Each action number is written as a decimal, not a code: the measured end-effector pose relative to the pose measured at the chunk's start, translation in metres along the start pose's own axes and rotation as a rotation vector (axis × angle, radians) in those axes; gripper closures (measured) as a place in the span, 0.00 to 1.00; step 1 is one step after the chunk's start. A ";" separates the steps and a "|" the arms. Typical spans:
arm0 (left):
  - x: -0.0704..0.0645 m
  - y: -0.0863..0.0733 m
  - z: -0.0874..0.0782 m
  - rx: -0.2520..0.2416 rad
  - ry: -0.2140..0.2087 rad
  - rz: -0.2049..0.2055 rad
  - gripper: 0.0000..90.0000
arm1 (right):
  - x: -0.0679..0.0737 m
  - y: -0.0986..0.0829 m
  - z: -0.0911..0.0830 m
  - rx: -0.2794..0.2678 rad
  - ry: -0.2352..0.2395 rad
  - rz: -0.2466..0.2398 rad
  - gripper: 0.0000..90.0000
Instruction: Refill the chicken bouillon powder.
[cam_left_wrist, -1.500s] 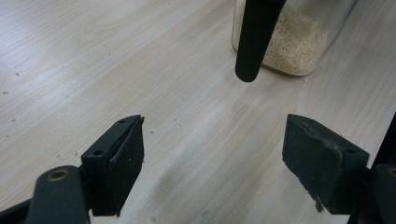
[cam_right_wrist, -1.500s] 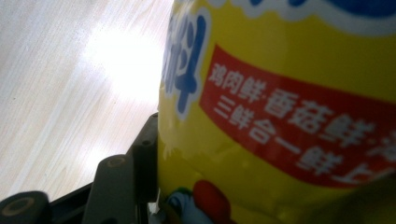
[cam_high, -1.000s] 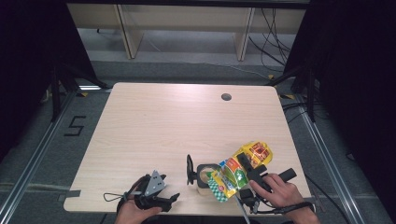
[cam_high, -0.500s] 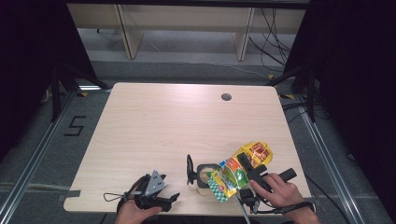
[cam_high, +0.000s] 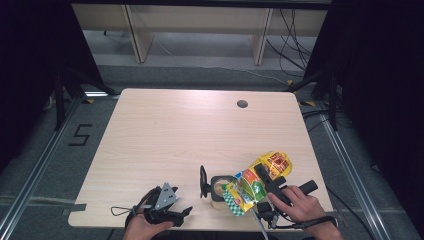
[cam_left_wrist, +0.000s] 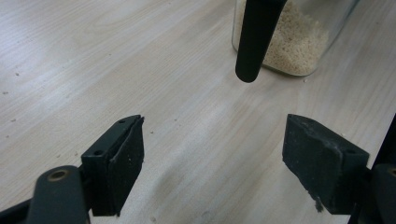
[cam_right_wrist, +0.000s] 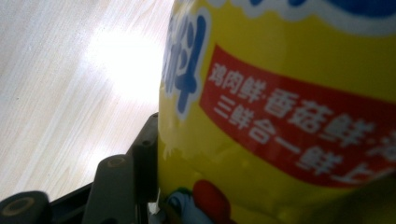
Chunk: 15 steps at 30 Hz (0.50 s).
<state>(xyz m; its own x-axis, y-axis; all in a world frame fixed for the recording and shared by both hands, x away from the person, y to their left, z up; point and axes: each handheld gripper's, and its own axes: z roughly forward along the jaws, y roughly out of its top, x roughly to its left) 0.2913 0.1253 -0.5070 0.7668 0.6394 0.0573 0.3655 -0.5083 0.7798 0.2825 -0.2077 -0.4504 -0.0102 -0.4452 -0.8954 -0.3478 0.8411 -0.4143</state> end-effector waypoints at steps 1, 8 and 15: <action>-0.002 0.000 0.000 -0.004 -0.005 -0.024 0.23 | 0.000 0.000 0.000 0.000 0.001 -0.001 0.50; 0.000 0.000 0.000 -0.001 0.000 -0.012 0.23 | 0.001 0.000 -0.001 0.003 0.014 0.003 0.50; 0.001 0.000 0.000 -0.001 -0.002 0.007 0.23 | 0.000 0.000 0.000 -0.002 0.001 -0.002 0.50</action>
<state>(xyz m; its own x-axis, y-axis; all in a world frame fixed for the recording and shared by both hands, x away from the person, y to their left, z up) 0.2921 0.1256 -0.5067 0.7704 0.6346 0.0614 0.3596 -0.5120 0.7801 0.2822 -0.2076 -0.4502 -0.0104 -0.4469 -0.8945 -0.3498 0.8397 -0.4154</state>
